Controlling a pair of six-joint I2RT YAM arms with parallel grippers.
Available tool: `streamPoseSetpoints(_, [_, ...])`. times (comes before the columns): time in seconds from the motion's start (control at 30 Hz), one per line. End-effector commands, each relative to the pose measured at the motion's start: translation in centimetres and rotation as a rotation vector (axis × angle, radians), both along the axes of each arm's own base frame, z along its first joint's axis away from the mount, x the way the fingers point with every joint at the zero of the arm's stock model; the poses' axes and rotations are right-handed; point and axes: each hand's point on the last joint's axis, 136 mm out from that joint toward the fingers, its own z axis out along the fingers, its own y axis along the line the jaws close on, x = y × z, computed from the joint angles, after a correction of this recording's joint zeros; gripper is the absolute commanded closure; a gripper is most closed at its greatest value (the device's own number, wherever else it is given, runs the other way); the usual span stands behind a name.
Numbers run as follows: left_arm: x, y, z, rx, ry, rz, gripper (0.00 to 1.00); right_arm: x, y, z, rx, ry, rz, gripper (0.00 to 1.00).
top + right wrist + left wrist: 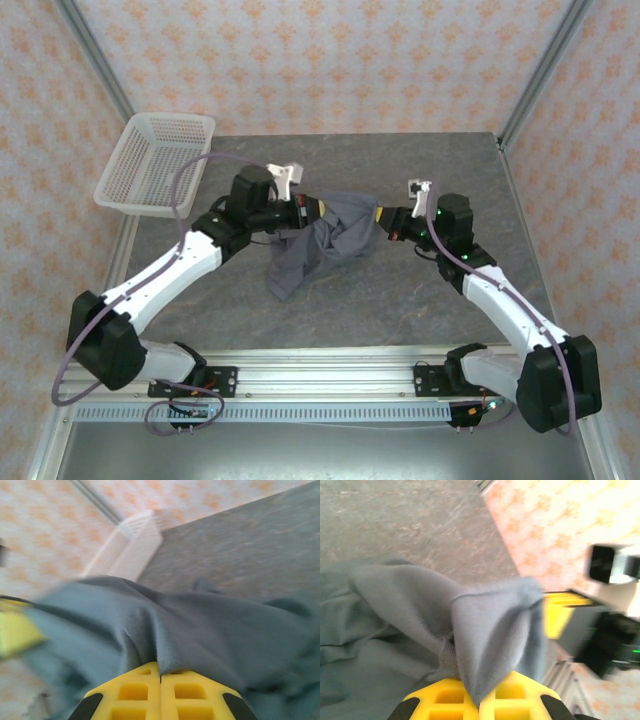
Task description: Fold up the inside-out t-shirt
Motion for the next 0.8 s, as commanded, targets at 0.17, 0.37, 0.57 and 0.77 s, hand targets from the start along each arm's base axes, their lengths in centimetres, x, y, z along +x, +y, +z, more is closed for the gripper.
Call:
streamPoseSetpoints(0.17, [-1.2, -1.6, 2.0, -0.070, 0.039, -0.103, 1.00, 0.4, -1.1, -2.5, -0.089, 0.038, -0.070, 0.73])
streamPoseSetpoints(0.37, [-0.3, -2.4, 0.2, -0.066, 0.092, -0.106, 1.00, -4.8, -0.8, 2.8, -0.128, -0.170, -0.080, 0.59])
streamPoseSetpoints(0.57, [0.3, -2.7, 0.3, -0.062, 0.099, -0.110, 1.00, -7.0, 4.0, 2.1, -0.133, -0.096, 0.063, 0.59])
streamPoseSetpoints(0.77, [0.1, -2.7, 0.5, -0.062, 0.104, -0.114, 1.00, -5.1, 5.6, -0.1, -0.226, -0.074, 0.099, 0.57])
